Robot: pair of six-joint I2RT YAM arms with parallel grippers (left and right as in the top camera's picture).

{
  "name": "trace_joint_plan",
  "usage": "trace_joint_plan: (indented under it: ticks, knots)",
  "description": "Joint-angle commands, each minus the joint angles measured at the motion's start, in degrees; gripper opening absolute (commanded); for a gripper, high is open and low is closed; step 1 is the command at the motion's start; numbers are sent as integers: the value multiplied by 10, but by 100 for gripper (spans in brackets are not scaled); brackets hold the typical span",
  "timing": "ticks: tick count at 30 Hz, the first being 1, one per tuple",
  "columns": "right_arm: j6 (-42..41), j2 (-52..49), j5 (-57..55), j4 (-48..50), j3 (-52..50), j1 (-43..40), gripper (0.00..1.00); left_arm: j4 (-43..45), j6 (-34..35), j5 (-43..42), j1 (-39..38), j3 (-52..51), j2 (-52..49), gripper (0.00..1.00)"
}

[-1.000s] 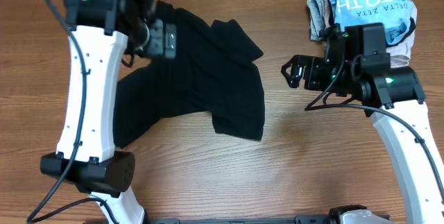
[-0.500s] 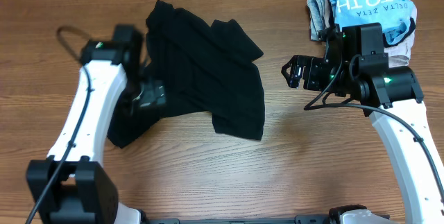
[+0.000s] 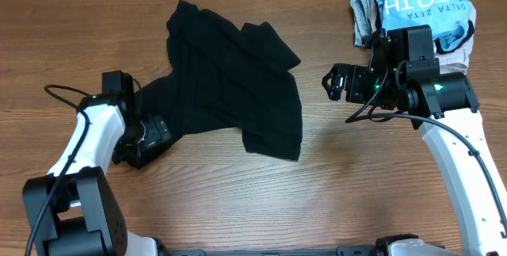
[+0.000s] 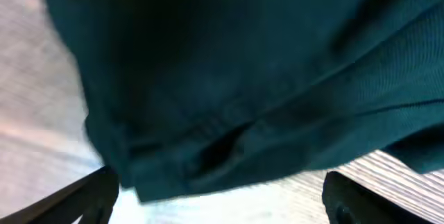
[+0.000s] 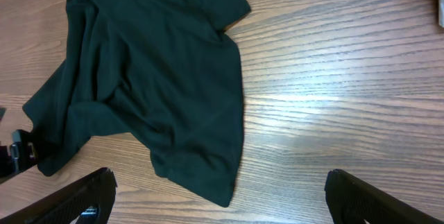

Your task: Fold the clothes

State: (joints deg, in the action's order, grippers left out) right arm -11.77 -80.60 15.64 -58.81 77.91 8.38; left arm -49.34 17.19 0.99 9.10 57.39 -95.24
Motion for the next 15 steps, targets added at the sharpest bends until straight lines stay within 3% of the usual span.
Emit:
trace_joint_plan:
  ticks: [1, 6, 10, 15]
  knots:
    - [2, -2, -7, 1, 12, 1, 100, 24, -64, -4, -1, -17, 6, 92]
    - [2, -2, -7, 0, 12, 1, 100, 49, -70, -4, -1, -19, 5, 73]
    - [2, -2, -7, -1, 12, 1, 100, 57, -70, -4, -1, -19, 3, 45]
    - [2, -2, -7, -1, 12, 1, 100, 57, -81, -4, -1, -22, -1, 37]
